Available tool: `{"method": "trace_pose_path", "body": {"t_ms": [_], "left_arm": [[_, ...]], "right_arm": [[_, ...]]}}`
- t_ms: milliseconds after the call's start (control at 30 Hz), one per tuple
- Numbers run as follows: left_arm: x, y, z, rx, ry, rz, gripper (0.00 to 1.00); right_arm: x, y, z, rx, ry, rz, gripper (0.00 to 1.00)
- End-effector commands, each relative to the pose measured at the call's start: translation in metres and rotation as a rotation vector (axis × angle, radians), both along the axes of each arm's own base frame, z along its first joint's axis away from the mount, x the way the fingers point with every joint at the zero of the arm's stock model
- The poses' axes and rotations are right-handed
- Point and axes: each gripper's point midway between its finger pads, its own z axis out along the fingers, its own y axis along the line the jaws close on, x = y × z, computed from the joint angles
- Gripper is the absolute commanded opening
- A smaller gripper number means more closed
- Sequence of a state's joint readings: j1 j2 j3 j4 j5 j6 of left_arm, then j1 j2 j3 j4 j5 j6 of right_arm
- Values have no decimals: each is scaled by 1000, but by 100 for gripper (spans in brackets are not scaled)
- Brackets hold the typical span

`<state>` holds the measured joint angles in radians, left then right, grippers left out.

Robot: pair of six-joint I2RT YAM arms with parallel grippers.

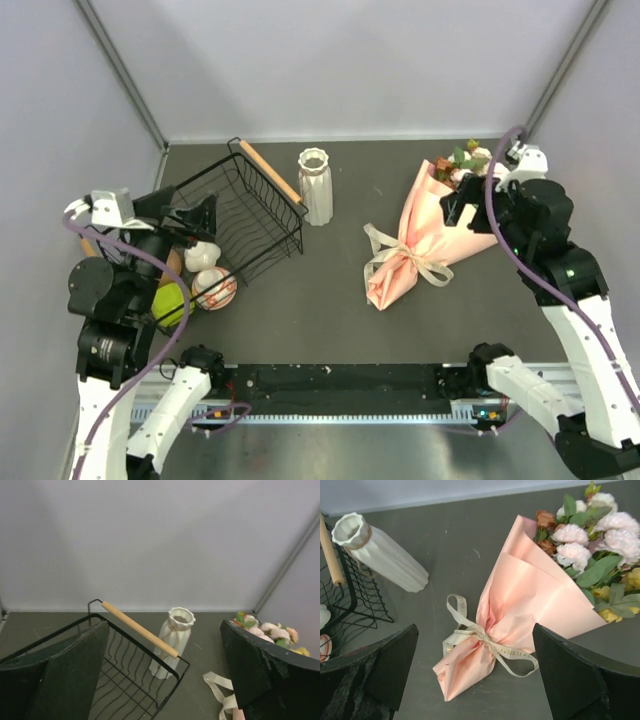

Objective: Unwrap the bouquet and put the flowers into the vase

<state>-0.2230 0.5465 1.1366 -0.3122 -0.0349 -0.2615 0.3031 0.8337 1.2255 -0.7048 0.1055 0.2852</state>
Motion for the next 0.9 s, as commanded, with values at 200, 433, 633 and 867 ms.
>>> {"method": "trace_pose_path", "body": {"t_ms": [200, 433, 633, 867], "left_arm": [[21, -83, -61, 31, 224, -445, 96], [10, -110, -127, -36, 448, -624, 94], [-8, -119, -156, -133, 529, -693, 89], [-36, -154, -158, -170, 552, -903, 92]], "right_arm": [[33, 74, -86, 27, 269, 255, 99], [68, 129, -152, -105, 367, 355, 98], [103, 137, -195, -250, 402, 386, 85], [126, 149, -236, -325, 413, 444, 83]]}}
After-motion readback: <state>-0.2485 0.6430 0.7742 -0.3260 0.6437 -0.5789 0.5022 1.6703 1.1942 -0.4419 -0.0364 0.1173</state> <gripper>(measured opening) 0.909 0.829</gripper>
